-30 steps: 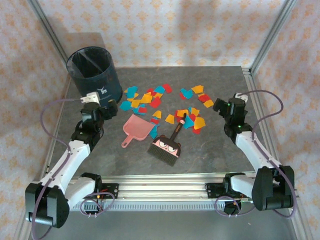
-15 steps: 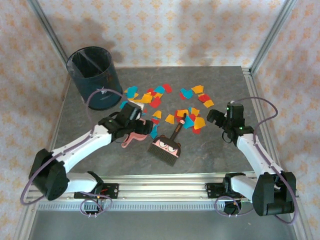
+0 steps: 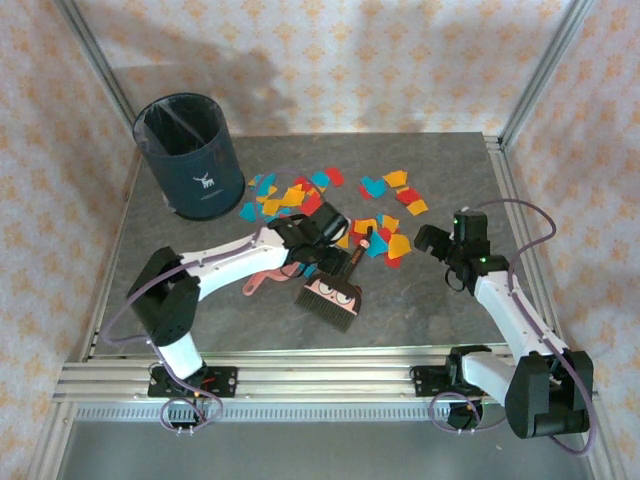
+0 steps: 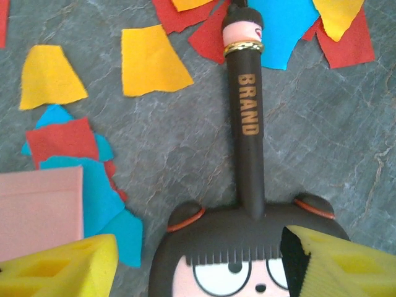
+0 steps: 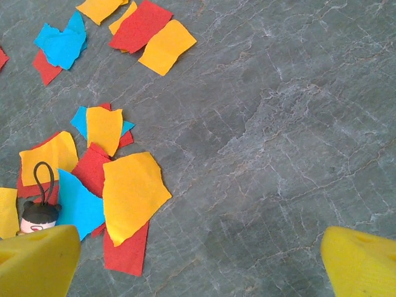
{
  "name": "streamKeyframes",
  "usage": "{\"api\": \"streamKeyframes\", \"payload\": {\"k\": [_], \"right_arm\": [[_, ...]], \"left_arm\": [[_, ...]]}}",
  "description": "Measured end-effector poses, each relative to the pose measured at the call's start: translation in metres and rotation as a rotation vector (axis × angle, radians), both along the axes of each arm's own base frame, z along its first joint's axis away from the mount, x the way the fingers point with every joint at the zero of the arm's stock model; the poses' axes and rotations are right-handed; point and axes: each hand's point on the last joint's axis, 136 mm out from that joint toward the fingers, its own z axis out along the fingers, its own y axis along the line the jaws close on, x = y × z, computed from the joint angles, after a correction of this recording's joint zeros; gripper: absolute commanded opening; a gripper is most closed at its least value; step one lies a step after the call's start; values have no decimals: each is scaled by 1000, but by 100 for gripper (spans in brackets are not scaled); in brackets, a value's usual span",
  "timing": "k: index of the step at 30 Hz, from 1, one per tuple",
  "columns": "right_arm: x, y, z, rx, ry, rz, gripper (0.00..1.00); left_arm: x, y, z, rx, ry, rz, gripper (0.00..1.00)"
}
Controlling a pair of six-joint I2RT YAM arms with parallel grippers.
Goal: Sweep away the paper scraps from the table
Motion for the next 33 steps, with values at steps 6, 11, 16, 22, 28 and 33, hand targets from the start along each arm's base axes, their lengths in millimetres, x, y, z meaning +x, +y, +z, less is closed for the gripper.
{"api": "streamKeyframes", "payload": {"k": [6,11,16,22,28,33], "right_arm": [[-3,-1,-1,-2,6,-7,99],[-4,-2,0,-3,5,-13,99],[-4,-2,-1,-3,7,-13,99],[-4,-3,-1,-9,7,-18,99],[-5,-4,-2,-12,11,-21,99],[-6,-4,-4,-12,17,-21,99]], "left_arm": [[2,-26,-21,42,55,-59,54],[1,-38,-38,68,91,-83,50],[1,-44,-54,90,125,-91,48],[5,-49,-68,117,152,-100,43],[1,-50,-75,149,166,-114,42],[-5,-48,-86,182,185,-123,38]]}}
